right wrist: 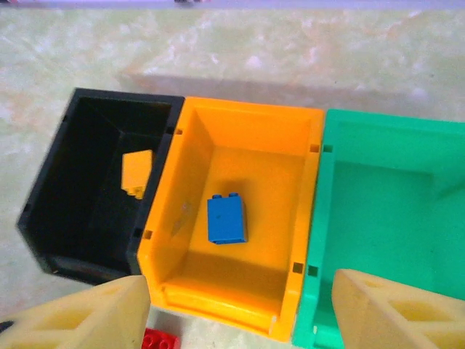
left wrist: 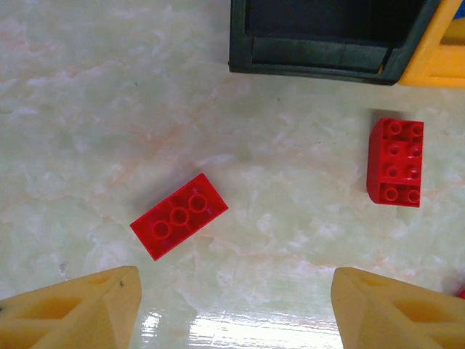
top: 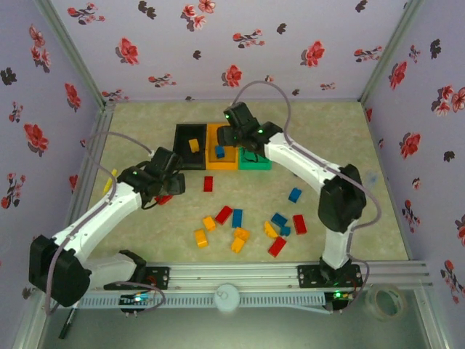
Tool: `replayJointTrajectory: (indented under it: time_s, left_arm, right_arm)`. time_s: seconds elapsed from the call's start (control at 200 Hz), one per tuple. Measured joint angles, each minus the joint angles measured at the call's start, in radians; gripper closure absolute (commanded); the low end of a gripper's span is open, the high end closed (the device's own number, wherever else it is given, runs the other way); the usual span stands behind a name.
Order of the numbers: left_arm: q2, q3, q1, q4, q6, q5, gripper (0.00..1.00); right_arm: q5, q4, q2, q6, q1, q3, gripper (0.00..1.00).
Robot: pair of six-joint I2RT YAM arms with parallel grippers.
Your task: Sort the legos into containers by color
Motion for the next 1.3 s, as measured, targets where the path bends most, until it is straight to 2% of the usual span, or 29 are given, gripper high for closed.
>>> replayJointTrajectory:
  time_s: [0.13, 0.295, 0.55, 0.89, 1.3]
  left_arm:
    - [0.034, -0.014, 0.0, 0.016, -0.01, 0.0, 0.29]
    - [0.05, -0.042, 0.0, 0.026, -0.027, 0.002, 0.28]
    - [0.072, -0.094, 0.018, 0.059, -0.055, 0.0, 0.25]
    - [0.164, -0.147, 0.11, 0.123, -0.086, 0.003, 0.11]
    - [0.19, -0.211, 0.142, 0.201, -0.107, 0.071, 0.11]
  right_arm:
    - [-0.004, 0.01, -0.1, -0.01, 0.0, -0.064, 0.32]
    - [0.0, 0.002, -0.151, -0.024, 0.0, -0.121, 0.33]
    - [0.005, -0.017, -0.171, -0.027, 0.0, -0.198, 0.34]
    - [-0.008, -0.016, -0.202, -0.026, 0.0, -0.257, 0.33]
    - [-0.026, -0.013, -0.216, -0.016, 0.0, -0.307, 0.31]
